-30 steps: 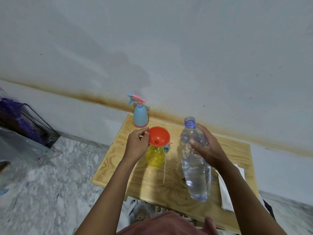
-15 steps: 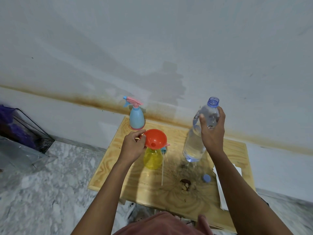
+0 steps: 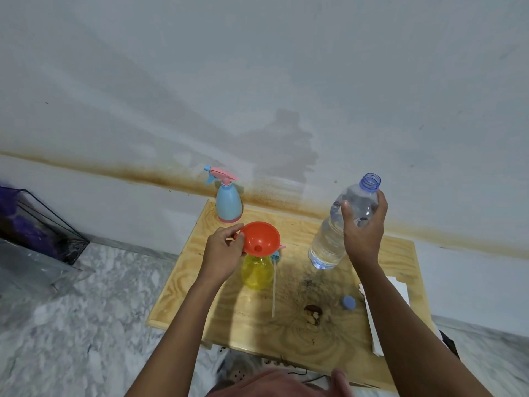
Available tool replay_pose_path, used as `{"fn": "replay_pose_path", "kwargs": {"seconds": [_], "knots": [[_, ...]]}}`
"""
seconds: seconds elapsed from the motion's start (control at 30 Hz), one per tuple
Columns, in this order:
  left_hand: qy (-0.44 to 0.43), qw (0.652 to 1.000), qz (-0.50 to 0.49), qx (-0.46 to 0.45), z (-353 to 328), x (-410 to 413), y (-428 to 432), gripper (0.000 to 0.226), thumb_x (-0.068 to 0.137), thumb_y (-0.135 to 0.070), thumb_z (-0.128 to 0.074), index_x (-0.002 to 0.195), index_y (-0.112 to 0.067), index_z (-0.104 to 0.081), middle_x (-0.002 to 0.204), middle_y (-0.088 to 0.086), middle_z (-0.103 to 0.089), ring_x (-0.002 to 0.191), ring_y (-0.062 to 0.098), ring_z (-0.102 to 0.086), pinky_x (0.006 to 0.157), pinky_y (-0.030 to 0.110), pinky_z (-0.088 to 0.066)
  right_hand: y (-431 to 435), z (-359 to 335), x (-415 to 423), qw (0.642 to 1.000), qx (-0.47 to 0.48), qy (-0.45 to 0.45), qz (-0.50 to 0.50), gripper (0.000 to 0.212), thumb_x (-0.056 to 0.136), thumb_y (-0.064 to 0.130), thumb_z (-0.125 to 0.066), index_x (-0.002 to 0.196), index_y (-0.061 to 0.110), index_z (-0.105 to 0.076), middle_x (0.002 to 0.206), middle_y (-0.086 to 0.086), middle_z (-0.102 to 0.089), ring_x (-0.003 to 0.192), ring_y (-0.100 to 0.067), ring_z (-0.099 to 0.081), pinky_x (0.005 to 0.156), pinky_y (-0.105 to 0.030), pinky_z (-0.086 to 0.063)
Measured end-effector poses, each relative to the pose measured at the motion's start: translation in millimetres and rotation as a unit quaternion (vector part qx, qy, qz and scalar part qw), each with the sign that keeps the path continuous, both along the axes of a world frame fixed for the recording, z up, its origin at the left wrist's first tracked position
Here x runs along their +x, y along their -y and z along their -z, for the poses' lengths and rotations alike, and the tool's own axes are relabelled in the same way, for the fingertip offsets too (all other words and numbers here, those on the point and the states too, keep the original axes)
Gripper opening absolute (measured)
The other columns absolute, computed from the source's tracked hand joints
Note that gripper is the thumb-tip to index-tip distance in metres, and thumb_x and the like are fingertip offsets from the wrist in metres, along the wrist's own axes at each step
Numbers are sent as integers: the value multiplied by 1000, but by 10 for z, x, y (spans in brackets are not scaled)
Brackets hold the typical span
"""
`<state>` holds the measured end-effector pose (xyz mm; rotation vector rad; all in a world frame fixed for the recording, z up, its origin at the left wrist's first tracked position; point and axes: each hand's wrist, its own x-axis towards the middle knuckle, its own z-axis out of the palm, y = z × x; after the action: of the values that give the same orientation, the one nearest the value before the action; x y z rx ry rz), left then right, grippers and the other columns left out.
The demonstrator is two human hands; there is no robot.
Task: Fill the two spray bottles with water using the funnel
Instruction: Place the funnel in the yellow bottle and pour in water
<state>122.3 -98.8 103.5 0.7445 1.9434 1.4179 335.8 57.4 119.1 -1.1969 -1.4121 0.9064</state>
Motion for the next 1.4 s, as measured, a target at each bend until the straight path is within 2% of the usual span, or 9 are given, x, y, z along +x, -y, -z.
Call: {"fn": "replay_pose_path", "kwargs": {"seconds": [0.3, 0.47, 0.57, 0.63, 0.7, 0.97, 1.07, 1.23, 1.4], "knots": [[-6, 1000, 7, 5, -4, 11, 8, 32, 99, -13, -57, 131, -12, -64, 119, 10, -58, 98, 27, -68, 61, 11, -55, 155, 13, 12, 997, -2, 61, 36, 83, 84, 48, -71, 150, 25, -27, 150, 0, -37, 137, -12, -38, 106, -29, -36], [-14, 1000, 10, 10, -9, -10, 26, 31, 99, -12, -57, 129, -10, -64, 120, 14, -59, 97, 30, -69, 61, 12, -55, 652, 77, -131, 963, 187, 145, 128, 46, 86, 25, -69, 125, 6, -54, 115, -11, -55, 106, -21, -52, 92, -28, -44], [-17, 1000, 15, 14, 10, -22, 40, 31, 99, -13, -57, 129, -11, -64, 120, 14, -59, 97, 29, -68, 61, 13, -56, 856, 107, -333, 980, 61, 185, -41, 29, 90, 35, -57, 115, 20, -62, 93, 9, -59, 81, -7, -57, 72, -31, -51], [-13, 1000, 18, 14, 9, -21, 50, 32, 99, -13, -57, 130, -12, -64, 121, 12, -59, 95, 28, -69, 63, 13, -57, 870, 105, -480, 968, -118, 162, -152, 33, 93, 44, -55, 118, 24, -62, 93, 11, -63, 83, -5, -61, 77, -35, -53], [-12, 1000, 22, 12, 15, -24, 58, 33, 99, -14, -57, 132, -14, -63, 121, 10, -59, 93, 27, -70, 66, 13, -57, 836, 123, -596, 952, -193, 138, -195, 32, 93, 47, -54, 114, 24, -65, 91, 7, -69, 83, -12, -67, 82, -40, -55], [43, 999, 7, 31, 59, -96, 93, 31, 98, -28, -60, 128, -21, -66, 104, 5, -67, 72, 13, -70, 82, 41, -62, 762, 115, -697, 958, -178, 152, -167, 14, 90, 20, -58, 96, 15, -70, 65, -1, -68, 64, -16, -65, 69, -34, -54], [55, 998, 0, 30, 125, -138, 89, 30, 101, -27, -53, 130, -23, -63, 104, 5, -66, 74, 11, -66, 81, 36, -61, 761, 131, -663, 958, -178, 149, -168, 14, 90, 18, -58, 95, 14, -70, 59, 1, -66, 60, -14, -63, 70, -35, -55], [3, 995, 100, -10, 313, -122, 31, 37, 99, -9, -55, 129, -31, -57, 117, -3, -54, 103, 16, -58, 70, 12, -50, 751, 124, -604, 965, -162, 123, -167, 11, 91, 19, -60, 98, 17, -69, 57, 0, -63, 65, -19, -69, 70, -37, -57], [-47, 979, 192, -46, 516, -69, -32, 54, 90, -10, -70, 138, -26, -52, 125, -2, -50, 114, 12, -52, 89, 15, -43, 692, 55, -351, 977, -136, 86, -141, 15, 91, 12, -63, 90, 27, -63, 66, 0, -69, 61, -11, -70, 56, -25, -58]]}}
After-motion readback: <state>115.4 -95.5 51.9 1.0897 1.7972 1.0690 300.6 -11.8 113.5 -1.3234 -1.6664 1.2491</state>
